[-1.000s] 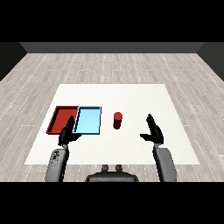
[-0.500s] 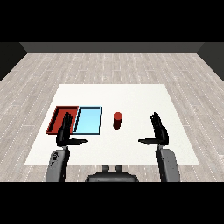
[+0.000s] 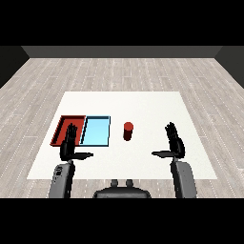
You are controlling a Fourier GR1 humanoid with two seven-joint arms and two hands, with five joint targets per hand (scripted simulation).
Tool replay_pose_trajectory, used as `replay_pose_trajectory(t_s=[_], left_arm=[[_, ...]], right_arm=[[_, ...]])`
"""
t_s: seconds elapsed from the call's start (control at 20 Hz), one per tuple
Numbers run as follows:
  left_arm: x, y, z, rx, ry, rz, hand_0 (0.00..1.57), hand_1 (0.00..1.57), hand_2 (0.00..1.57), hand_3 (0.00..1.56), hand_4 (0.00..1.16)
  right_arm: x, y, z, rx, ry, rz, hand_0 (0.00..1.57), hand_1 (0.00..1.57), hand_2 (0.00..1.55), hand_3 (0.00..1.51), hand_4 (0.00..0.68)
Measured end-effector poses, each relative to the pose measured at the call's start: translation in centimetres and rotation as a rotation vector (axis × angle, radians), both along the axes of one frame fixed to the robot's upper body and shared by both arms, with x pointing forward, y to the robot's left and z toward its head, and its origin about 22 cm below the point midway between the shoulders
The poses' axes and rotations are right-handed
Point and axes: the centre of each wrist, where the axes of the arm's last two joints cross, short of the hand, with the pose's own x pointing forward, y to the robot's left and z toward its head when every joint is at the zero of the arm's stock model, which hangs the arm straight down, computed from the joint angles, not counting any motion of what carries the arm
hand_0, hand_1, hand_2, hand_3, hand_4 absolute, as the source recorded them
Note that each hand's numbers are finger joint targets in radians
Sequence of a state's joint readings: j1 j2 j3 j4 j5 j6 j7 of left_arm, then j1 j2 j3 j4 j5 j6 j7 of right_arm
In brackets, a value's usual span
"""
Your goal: Pick the red can and put it in the red box
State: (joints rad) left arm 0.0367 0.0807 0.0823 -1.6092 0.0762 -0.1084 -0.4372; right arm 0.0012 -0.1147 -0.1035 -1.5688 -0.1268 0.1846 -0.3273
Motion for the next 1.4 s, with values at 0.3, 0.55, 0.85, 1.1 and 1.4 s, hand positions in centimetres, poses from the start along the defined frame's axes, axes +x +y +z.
replay_pose_trajectory(t_s=[0.3,0.55,0.85,1.1,1.4], left_arm=[[0.2,-0.4,-0.4,0.001,-0.018,-0.004,0.00,0.00,0.00,0.00,0.00],[0.1,-0.2,-0.5,0.005,-0.028,0.003,0.00,0.00,0.00,0.00,0.00],[-1.0,0.1,0.2,0.007,-0.034,0.008,0.00,0.00,0.00,0.00,0.00],[0.2,-0.1,0.3,0.004,-0.039,0.012,0.00,0.00,0.00,0.00,0.00],[0.1,1.1,0.4,-0.001,-0.038,0.013,0.00,0.00,0.00,0.00,0.00]], right_arm=[[0.0,0.5,0.2,0.008,0.005,0.014,0.00,0.00,0.00,0.00,0.000],[0.5,0.8,0.6,0.034,0.035,0.028,0.00,0.00,0.00,0.00,0.000],[2.6,1.6,0.3,0.058,0.060,0.043,0.00,0.00,0.00,0.00,0.000],[3.6,3.2,-0.1,0.078,0.080,0.073,0.00,0.00,0.00,0.00,0.000],[4.3,5.7,-1.0,0.107,0.101,0.103,0.00,0.00,0.00,0.00,0.000]])
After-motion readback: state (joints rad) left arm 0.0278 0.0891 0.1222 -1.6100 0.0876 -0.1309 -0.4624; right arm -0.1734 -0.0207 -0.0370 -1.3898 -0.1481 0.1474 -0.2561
